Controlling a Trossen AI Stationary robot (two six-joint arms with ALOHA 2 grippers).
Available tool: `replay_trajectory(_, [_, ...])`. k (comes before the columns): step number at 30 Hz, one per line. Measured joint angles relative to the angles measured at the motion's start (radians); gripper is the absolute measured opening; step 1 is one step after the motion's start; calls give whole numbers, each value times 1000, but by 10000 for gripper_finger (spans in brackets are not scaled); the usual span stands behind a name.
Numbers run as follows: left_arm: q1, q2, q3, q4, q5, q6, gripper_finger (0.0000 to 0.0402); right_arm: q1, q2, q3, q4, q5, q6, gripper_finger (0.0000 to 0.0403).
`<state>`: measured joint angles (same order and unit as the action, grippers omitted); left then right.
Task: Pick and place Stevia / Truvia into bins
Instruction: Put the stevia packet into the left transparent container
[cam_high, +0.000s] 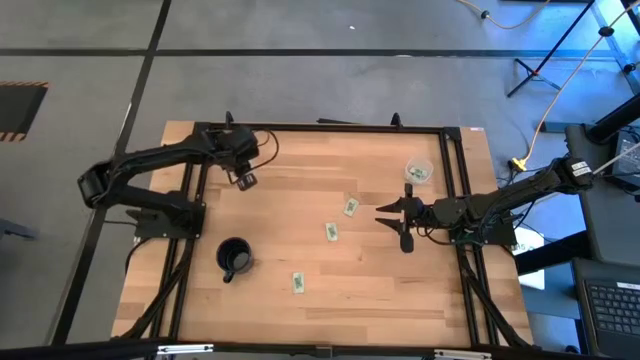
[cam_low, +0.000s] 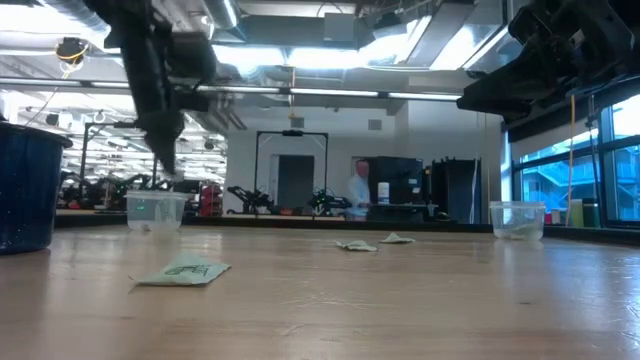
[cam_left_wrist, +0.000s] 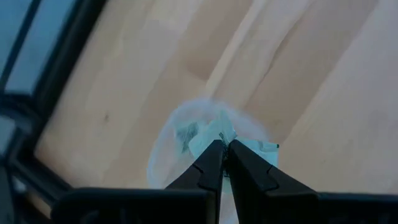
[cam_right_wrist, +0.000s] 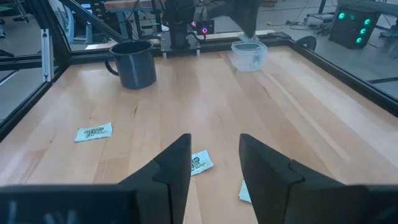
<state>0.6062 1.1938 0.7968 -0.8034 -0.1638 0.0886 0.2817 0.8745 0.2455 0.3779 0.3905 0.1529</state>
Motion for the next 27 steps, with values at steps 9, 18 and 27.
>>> replay_trajectory(9, [85,0,-126,108,42,3,19,0,0,0,0,0,2,139])
replay_trajectory(18, [90,0,-137,127,35,4,19,0,0,0,-1,0,1,139])
replay_trajectory(27, [88,0,-137,128,27,20,36,0,0,0,-1,0,0,139])
